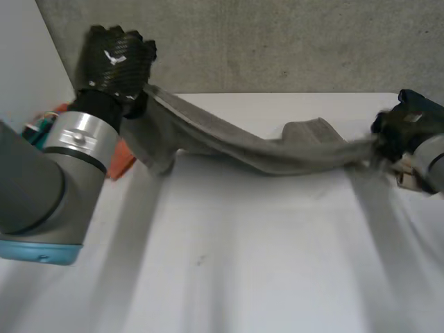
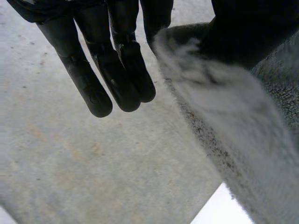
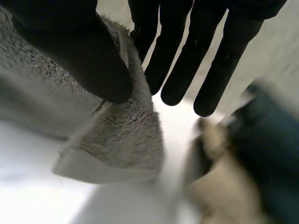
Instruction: Fold the laundry.
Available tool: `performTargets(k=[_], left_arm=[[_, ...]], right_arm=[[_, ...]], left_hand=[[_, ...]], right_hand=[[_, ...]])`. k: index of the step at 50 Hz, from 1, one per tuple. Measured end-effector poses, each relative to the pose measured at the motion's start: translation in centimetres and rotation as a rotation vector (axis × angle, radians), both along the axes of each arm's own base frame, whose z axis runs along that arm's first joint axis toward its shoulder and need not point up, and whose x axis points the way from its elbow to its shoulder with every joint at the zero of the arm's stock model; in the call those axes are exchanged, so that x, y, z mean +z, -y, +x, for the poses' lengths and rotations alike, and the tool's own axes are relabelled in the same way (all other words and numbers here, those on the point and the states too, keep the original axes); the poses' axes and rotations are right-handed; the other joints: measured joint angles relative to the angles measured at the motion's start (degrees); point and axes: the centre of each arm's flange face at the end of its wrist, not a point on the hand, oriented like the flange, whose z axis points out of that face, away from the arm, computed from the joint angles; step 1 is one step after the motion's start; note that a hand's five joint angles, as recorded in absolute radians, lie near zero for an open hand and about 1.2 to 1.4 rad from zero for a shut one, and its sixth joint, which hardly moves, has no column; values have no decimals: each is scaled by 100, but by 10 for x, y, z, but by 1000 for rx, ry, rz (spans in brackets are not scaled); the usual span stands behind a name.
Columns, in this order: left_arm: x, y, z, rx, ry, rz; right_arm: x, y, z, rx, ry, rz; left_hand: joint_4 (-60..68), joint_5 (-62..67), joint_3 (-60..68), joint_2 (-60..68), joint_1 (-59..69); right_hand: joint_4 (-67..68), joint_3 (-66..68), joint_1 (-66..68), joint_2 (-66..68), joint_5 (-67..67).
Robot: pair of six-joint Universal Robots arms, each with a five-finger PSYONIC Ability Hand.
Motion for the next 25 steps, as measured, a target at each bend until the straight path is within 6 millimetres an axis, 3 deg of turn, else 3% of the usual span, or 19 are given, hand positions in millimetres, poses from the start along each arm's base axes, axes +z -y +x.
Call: performTargets(k=[5,7,8,11,17,22,25], left_arm=[[19,-6,20,41,13,12],[20,-6,23,45,16,16],[22,-8,29,52,35,41],[19,-13,34,41,74,95],[-11,-19,34,-23,173,270],[-59,-3,24,-46,268,415],[-76,10,18,-47,313,430]], right_arm=[[73,-26,-18,9,-196,-105],[78,-30,-19,12,-219,-111],[97,-45,-24,30,-331,-127],[110,-64,-26,65,-476,-124],[102,-85,-19,162,-630,-49],[62,-79,-3,222,-672,80],[45,-70,1,215,-698,125]], left_hand=[[0,0,0,0,0],[0,0,0,0,0],[0,0,0,0,0],[0,0,0,0,0],[0,0,0,2,0],[0,0,4,4,0],[0,0,5,4,0]], right_hand=[[2,1,6,0,45],[2,2,6,0,45],[2,2,6,0,45],[4,2,7,11,115],[4,3,7,11,138],[5,3,7,11,150],[4,3,7,11,150]])
